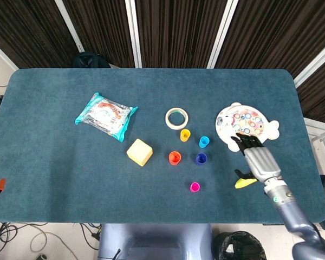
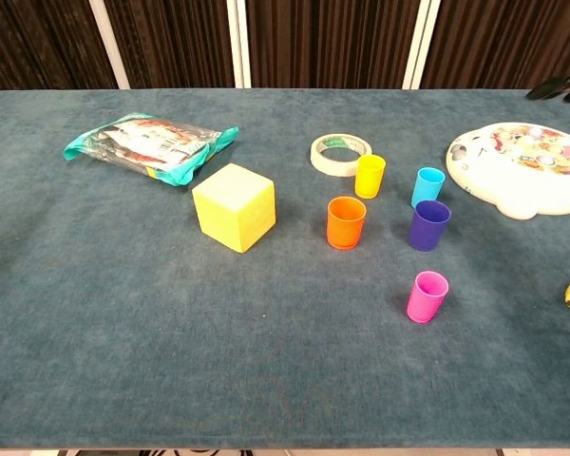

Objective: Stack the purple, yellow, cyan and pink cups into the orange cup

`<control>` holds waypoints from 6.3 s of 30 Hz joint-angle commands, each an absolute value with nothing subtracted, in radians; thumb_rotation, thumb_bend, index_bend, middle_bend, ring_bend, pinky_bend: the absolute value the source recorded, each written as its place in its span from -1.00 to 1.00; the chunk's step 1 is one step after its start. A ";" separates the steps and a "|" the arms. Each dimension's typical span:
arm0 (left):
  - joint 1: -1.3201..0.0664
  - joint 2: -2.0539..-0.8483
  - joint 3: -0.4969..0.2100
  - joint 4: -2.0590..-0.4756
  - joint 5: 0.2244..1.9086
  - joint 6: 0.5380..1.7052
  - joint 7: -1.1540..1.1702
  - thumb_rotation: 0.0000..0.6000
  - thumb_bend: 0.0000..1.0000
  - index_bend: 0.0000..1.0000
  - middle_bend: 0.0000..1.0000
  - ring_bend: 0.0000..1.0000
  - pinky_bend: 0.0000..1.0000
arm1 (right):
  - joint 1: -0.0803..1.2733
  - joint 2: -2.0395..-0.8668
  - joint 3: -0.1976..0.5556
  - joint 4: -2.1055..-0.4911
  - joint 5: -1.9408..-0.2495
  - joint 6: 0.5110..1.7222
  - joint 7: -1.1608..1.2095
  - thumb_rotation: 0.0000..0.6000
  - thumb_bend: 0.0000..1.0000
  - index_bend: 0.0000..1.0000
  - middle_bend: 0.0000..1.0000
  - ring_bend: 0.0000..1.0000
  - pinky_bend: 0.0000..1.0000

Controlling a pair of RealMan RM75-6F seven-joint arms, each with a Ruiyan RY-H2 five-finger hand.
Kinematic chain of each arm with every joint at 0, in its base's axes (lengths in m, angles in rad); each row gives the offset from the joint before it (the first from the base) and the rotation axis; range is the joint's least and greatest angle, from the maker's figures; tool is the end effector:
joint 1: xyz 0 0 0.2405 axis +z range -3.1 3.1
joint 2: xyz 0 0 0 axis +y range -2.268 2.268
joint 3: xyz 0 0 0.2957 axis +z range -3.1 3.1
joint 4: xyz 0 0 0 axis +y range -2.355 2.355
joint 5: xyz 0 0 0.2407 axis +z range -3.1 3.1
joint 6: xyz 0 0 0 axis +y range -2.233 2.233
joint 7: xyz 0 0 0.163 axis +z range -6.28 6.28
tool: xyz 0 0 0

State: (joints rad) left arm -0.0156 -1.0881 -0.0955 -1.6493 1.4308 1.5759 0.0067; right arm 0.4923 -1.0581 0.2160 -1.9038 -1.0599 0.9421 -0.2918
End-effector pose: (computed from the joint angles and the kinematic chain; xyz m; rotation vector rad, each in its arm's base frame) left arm -0.3666 0.1894 0.1808 -1.2132 -0.8662 -0.9033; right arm -0.2345 -0.3357 0.0943 1.6941 -1.1212 0.8063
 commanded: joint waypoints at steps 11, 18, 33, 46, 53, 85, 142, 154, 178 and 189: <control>-0.016 -1.088 -0.099 -1.645 1.422 1.572 -0.003 1.00 -0.45 -0.97 -0.94 -1.00 -1.00 | 0.652 -1.252 0.218 -1.866 -0.820 0.974 -0.499 1.00 -0.31 -0.53 -1.00 -0.98 -1.00; -0.015 -1.088 -0.100 -1.645 1.419 1.572 -0.005 1.00 -0.45 -0.97 -0.94 -1.00 -1.00 | 0.683 -1.309 0.213 -1.842 -0.789 1.004 -0.519 1.00 -0.31 -0.44 -1.00 -0.98 -1.00; -0.014 -1.087 -0.100 -1.646 1.418 1.572 -0.007 1.00 -0.45 -0.97 -0.94 -1.00 -1.00 | 0.737 -1.398 0.202 -1.767 -0.746 1.038 -0.561 1.00 -0.31 -0.42 -1.00 -0.98 -1.00; -0.015 -1.088 -0.101 -1.641 1.418 1.572 -0.006 1.00 -0.45 -0.97 -0.94 -1.00 -1.00 | 0.756 -1.437 0.181 -1.707 -0.707 1.028 -0.564 1.00 -0.31 -0.35 -1.00 -0.98 -1.00; -0.014 -1.089 -0.103 -1.640 1.416 1.573 -0.006 1.00 -0.45 -0.97 -0.94 -1.00 -1.00 | 0.761 -1.454 0.176 -1.678 -0.705 1.025 -0.553 1.00 -0.31 -0.30 -1.00 -0.98 -1.00; -0.013 -1.089 -0.105 -1.637 1.414 1.575 -0.006 1.00 -0.45 -0.96 -0.94 -1.00 -1.00 | 0.782 -1.498 0.181 -1.613 -0.684 1.028 -0.543 1.00 -0.18 -0.06 -1.00 -0.94 -0.96; -0.011 -1.086 -0.108 -1.642 1.411 1.574 -0.022 1.00 -0.45 -0.96 -0.94 -1.00 -1.00 | 0.937 -1.505 0.246 -1.784 -0.597 1.122 -0.642 1.00 -0.18 -0.03 -1.00 -0.94 -0.96; -0.011 -1.086 -0.108 -1.640 1.413 1.576 -0.020 1.00 -0.45 -0.96 -0.94 -1.00 -1.00 | 0.930 -1.517 0.237 -1.760 -0.606 1.114 -0.618 1.00 -0.18 -0.03 -1.00 -0.94 -0.96; -0.011 -1.085 -0.110 -1.639 1.409 1.575 -0.026 1.00 -0.45 -0.96 -0.94 -1.00 -1.00 | 0.948 -1.555 0.230 -1.725 -0.575 1.112 -0.650 1.00 -0.18 -0.77 -1.00 -0.94 -0.96; -0.012 -1.087 -0.111 -1.634 1.402 1.570 -0.026 1.00 -0.45 -0.96 -0.94 -1.00 -1.00 | 0.966 -1.530 0.287 -1.687 -0.543 1.118 -0.649 1.00 -0.18 -0.63 -1.00 -0.94 -0.96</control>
